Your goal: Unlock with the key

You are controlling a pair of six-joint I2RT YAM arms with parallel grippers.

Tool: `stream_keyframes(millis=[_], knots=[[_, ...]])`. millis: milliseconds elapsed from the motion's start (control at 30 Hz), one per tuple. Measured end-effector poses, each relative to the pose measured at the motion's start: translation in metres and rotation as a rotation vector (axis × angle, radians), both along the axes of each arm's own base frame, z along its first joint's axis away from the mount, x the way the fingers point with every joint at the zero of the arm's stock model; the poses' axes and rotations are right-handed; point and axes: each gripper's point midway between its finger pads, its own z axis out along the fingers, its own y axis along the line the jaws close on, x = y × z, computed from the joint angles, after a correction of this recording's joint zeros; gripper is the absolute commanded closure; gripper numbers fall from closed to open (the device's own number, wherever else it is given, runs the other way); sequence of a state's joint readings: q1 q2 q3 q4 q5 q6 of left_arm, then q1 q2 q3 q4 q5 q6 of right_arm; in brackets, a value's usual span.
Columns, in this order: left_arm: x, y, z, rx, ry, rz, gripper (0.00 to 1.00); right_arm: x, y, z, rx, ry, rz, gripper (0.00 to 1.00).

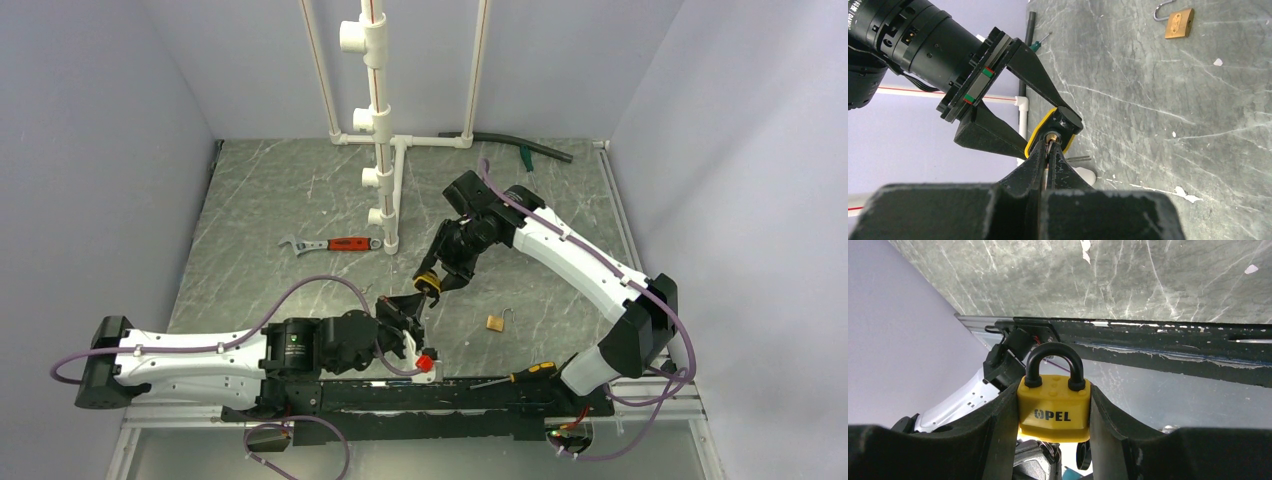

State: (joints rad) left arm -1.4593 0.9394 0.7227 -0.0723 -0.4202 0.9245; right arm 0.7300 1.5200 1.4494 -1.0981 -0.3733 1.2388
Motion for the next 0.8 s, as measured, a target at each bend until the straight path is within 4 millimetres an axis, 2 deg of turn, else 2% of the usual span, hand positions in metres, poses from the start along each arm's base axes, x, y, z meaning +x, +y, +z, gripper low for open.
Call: stream_keyframes(millis=[333, 800], knots=[[0.0017, 0.0035, -0.0022, 0.054, -0.052, 0.000, 1.00, 0.0006, -0.0010, -0.0007, -0.005, -0.005, 0.002, 1.00], [-0.0013, 0.0038, 0.0030, 0.030, -0.045, -0.015, 1.00, -0.0026, -0.0005, -0.0009, -0.007, -0.001, 0.012, 1.00]])
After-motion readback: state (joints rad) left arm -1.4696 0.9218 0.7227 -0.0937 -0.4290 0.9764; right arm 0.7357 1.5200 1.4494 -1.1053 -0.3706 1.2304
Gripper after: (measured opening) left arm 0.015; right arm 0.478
